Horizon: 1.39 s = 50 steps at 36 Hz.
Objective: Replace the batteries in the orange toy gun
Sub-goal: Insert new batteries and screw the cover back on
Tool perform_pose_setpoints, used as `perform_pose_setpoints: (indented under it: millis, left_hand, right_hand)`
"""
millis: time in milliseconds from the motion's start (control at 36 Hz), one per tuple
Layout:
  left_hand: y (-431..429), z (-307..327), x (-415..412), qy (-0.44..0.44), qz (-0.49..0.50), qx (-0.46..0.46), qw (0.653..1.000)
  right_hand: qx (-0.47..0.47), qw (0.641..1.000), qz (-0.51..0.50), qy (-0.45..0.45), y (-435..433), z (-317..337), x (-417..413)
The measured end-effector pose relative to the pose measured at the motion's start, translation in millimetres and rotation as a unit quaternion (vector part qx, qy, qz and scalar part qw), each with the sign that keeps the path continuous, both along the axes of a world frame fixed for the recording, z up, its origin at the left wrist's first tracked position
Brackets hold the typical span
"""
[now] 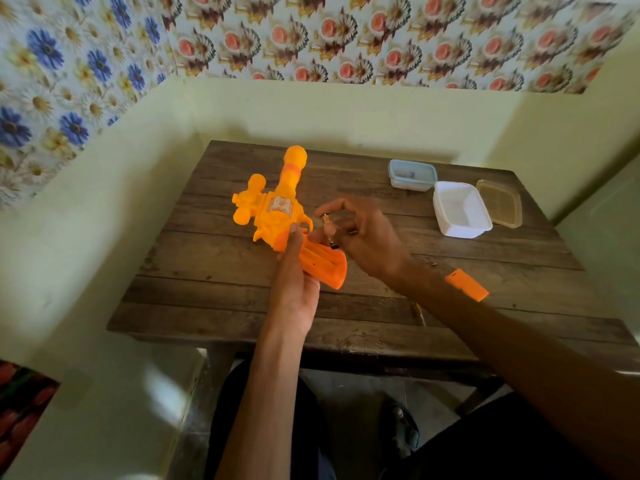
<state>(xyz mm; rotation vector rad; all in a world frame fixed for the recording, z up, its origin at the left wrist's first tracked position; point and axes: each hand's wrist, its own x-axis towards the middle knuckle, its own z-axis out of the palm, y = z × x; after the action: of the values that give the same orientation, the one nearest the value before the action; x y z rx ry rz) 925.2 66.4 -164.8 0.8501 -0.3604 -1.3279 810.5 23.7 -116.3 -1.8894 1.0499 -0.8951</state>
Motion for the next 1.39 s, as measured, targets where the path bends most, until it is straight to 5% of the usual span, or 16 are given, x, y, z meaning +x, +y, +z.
perform_pose_setpoints:
  millis: [250, 417, 889, 944, 1083, 1250, 1389]
  left_hand:
    - [1, -2, 2, 0.050, -0.032, -0.025, 0.998]
    - [0, -2, -3, 0.048, -0.025, -0.007, 0.999]
    - [6, 0, -6, 0.009, -0.031, 0.045, 0.999]
    - [6, 2, -7, 0.010, -0.025, 0.045, 0.999]
    - [3, 5, -5, 0.031, -0.006, 0.033, 0.999]
    - [4, 0, -1, 0.046, -0.019, 0.033, 0.998]
    - [6, 2, 1, 0.027, -0.033, 0.026, 0.999]
  right_hand:
    - [-0.120, 0.991, -0.015, 0.050, 2, -12, 0]
    - [-0.315, 0.929, -0.004, 0.196, 0, -17, -4]
    - [-0.370, 0.821, 0.155, 0.407, 4, -16, -34]
    - [-0.369, 0.825, 0.164, 0.395, -1, -15, -34]
    - [-0.311, 0.901, 0.123, 0.277, -11, -10, -26]
    - [-0.327, 0.908, 0.122, 0.231, -8, -20, -20]
    - [-0.348, 0.872, 0.169, 0.300, -8, -20, -20]
